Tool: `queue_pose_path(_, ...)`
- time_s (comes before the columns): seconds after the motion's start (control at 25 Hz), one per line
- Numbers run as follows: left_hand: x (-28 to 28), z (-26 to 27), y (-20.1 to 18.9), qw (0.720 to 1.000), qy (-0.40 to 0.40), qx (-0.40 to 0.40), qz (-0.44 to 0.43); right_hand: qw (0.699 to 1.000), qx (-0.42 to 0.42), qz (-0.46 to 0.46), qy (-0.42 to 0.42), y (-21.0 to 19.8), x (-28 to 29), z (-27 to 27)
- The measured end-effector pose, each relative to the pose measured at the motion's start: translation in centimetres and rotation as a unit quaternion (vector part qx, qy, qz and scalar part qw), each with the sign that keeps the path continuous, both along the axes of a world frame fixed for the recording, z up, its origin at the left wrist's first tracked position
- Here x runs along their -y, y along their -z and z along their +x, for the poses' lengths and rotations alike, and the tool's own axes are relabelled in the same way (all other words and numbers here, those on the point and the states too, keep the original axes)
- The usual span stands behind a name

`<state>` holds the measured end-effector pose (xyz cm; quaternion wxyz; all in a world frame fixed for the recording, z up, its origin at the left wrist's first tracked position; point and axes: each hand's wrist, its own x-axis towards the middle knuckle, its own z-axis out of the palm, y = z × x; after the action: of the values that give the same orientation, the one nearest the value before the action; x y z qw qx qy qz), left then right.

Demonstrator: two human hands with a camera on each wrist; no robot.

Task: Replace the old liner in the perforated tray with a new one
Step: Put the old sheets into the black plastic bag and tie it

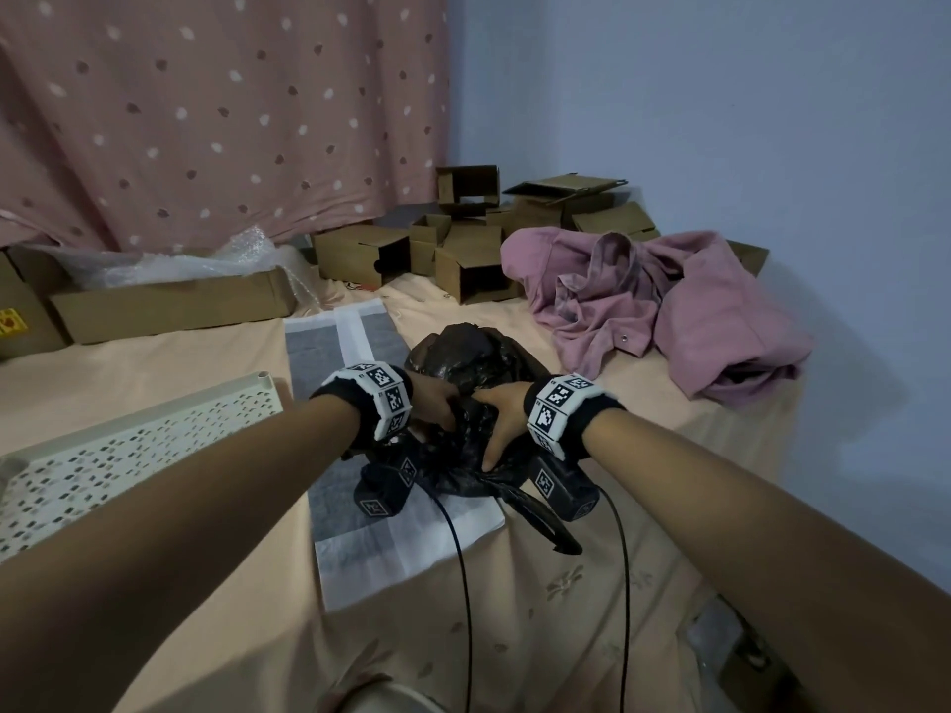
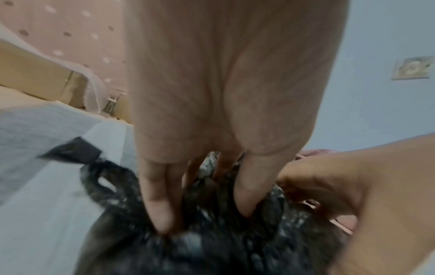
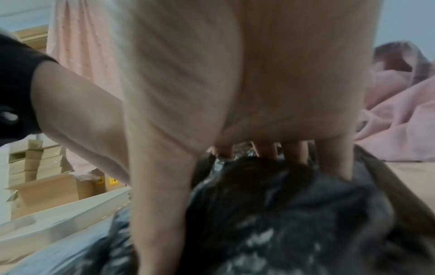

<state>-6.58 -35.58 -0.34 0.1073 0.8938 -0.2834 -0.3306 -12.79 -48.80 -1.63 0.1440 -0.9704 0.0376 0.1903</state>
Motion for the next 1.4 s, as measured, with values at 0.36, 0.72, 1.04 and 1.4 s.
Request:
queue_pose_path(0.36, 5.2, 6.4, 1.7, 0.990, 0.030, 0.116, -0.079, 0.993, 0.095, -0.011, 0.064, 2.2, 5.5, 7.4)
queue_pose_path(0.72, 8.9, 11.2, 3.3, 0.981, 0.012, 0.133, -0.144, 0.989, 0.094, -0.034, 0.112, 2.6, 10.0, 12.0)
queue_pose_path(1.04, 4.7, 11.6, -0.4, 0.968, -0.027, 0.198, -0.153, 0.981, 0.127, -0.044, 0.138, -1.5, 9.4, 10.4)
queue_pose_path(1.4, -7.2, 8.1, -4.2, 0.965, -0.003, 0.255, 0.066, 0.980, 0.191, 0.004, 0.055, -4.2, -0.4, 6.8)
